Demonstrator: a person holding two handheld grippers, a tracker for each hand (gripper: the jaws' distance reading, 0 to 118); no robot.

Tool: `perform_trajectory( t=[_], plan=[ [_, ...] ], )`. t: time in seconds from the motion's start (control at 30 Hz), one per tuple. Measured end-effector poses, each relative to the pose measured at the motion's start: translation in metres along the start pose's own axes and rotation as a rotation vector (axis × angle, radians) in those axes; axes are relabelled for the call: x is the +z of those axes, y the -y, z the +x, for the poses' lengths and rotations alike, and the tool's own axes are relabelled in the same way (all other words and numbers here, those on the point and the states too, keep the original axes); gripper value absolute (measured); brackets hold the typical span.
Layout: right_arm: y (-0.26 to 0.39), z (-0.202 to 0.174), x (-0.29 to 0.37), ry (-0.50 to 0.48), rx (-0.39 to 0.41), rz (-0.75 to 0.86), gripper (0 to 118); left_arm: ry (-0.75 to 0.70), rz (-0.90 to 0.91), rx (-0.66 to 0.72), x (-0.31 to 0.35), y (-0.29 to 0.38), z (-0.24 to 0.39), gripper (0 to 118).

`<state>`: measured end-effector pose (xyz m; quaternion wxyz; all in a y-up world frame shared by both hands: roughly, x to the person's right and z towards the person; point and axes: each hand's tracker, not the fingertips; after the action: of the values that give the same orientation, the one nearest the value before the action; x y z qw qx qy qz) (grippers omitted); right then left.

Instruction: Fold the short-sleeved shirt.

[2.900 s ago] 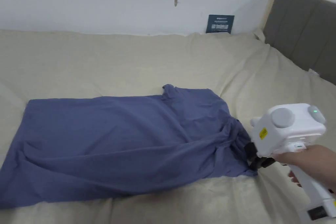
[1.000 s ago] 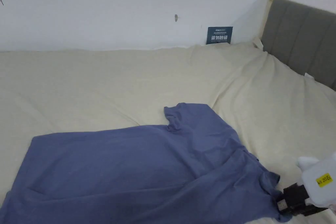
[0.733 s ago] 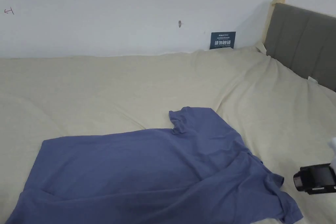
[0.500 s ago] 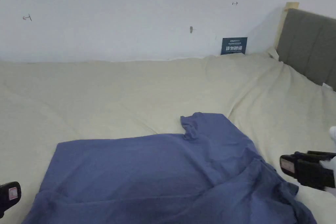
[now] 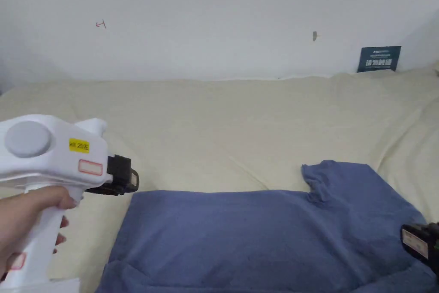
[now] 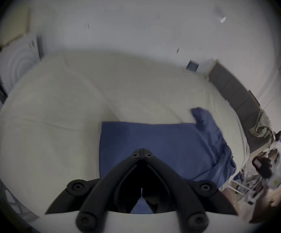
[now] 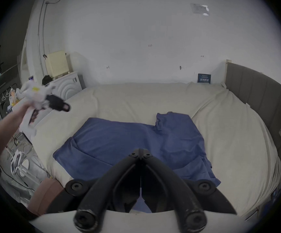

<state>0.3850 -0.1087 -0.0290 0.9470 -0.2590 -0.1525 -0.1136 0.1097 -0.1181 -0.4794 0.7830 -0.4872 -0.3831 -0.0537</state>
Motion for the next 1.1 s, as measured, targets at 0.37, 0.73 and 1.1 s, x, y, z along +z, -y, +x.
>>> perform_trajectory(
  t=[0.37,0.73,1.1],
  plan=[
    [0.019,0.018,-0.066,-0.032,-0.059,-0.208,0,-0.195,-0.167,-0.006,-0.164,-0.055,-0.060,114],
    [0.027,0.029,-0.083,-0.015,-0.062,-0.246,0,-0.159,-0.224,-0.221,-0.149,-0.029,-0.014,6],
    [-0.086,0.125,-0.127,0.041,-0.225,-0.159,0,-0.193,-0.059,-0.278,-0.107,-0.027,0.004,6]
  ],
)
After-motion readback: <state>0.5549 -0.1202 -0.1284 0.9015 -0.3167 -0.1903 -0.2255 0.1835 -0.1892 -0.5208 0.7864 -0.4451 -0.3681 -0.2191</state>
